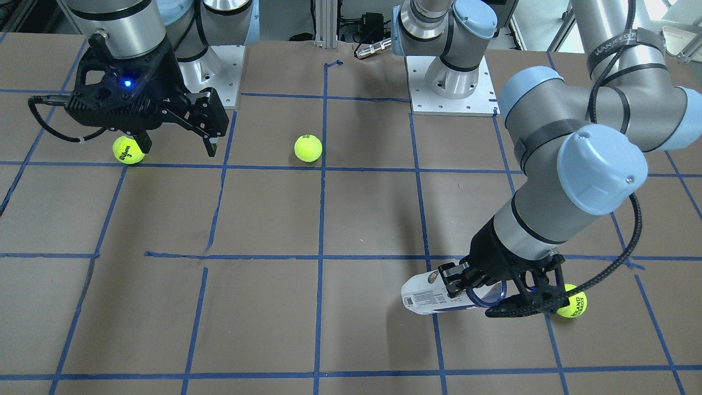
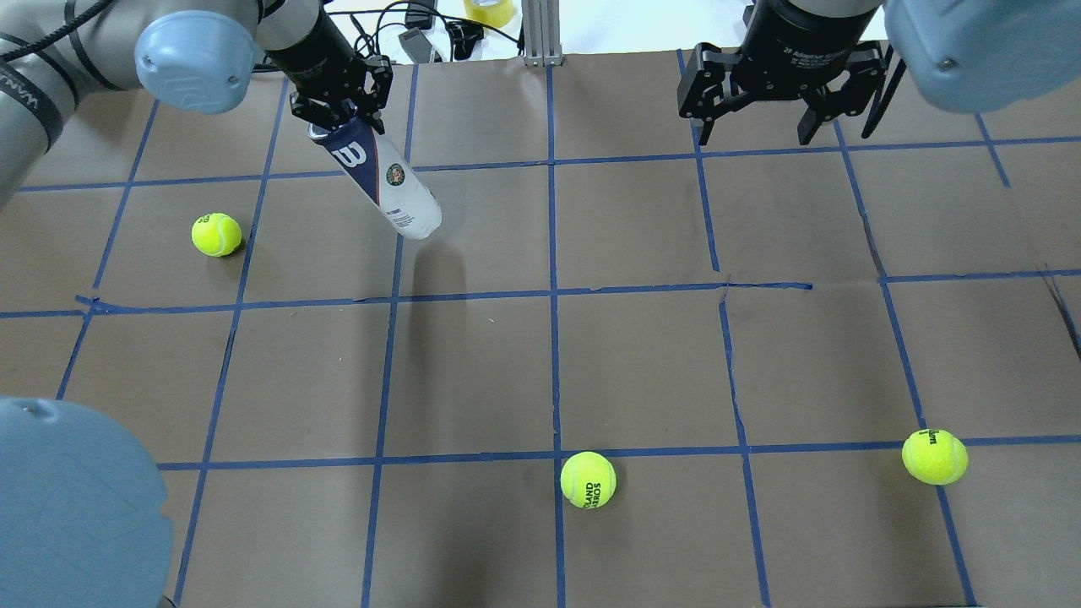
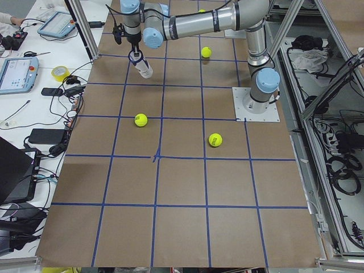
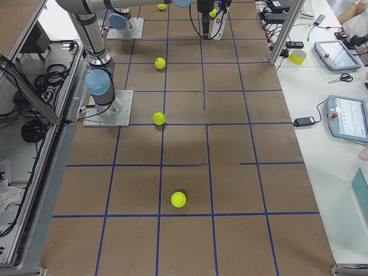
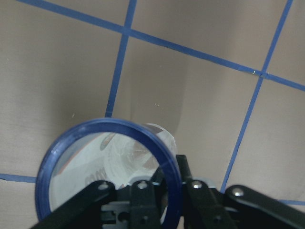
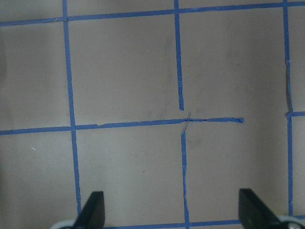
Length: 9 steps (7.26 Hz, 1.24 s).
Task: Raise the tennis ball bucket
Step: 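Lift the tube with the left gripper, swinging it upright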
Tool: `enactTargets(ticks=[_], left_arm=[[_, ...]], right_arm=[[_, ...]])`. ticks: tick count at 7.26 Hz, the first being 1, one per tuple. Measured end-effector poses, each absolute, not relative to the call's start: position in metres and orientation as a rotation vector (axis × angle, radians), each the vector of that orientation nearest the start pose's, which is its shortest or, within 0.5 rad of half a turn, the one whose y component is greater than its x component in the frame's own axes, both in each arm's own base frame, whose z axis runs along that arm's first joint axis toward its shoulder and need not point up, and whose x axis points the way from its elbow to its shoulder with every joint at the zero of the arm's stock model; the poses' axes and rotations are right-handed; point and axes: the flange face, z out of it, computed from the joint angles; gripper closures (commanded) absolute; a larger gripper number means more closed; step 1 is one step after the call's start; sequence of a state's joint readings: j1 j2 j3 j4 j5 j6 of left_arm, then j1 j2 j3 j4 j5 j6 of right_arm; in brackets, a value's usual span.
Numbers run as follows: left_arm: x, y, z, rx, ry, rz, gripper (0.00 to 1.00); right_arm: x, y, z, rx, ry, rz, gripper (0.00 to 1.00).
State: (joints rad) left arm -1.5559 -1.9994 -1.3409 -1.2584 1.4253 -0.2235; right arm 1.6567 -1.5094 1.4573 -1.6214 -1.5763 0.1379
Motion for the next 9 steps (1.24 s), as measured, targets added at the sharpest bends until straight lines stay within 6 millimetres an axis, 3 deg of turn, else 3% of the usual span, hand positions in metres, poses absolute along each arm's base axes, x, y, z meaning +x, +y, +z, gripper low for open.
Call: enactTargets(ticks=[6, 9], left_arm=[[-0.183, -0.674, 0.408, -0.198, 3.148, -0.336, 1.0], [-0.206, -0.674, 0.407, -0.098, 3.105, -0.413, 1.0]], right_arm=[[0.177, -0.514, 0.518, 0.081, 3.133, -0.159, 0.0], [0.178, -0.513, 0.518, 0.078, 3.131, -0.158, 0.0]])
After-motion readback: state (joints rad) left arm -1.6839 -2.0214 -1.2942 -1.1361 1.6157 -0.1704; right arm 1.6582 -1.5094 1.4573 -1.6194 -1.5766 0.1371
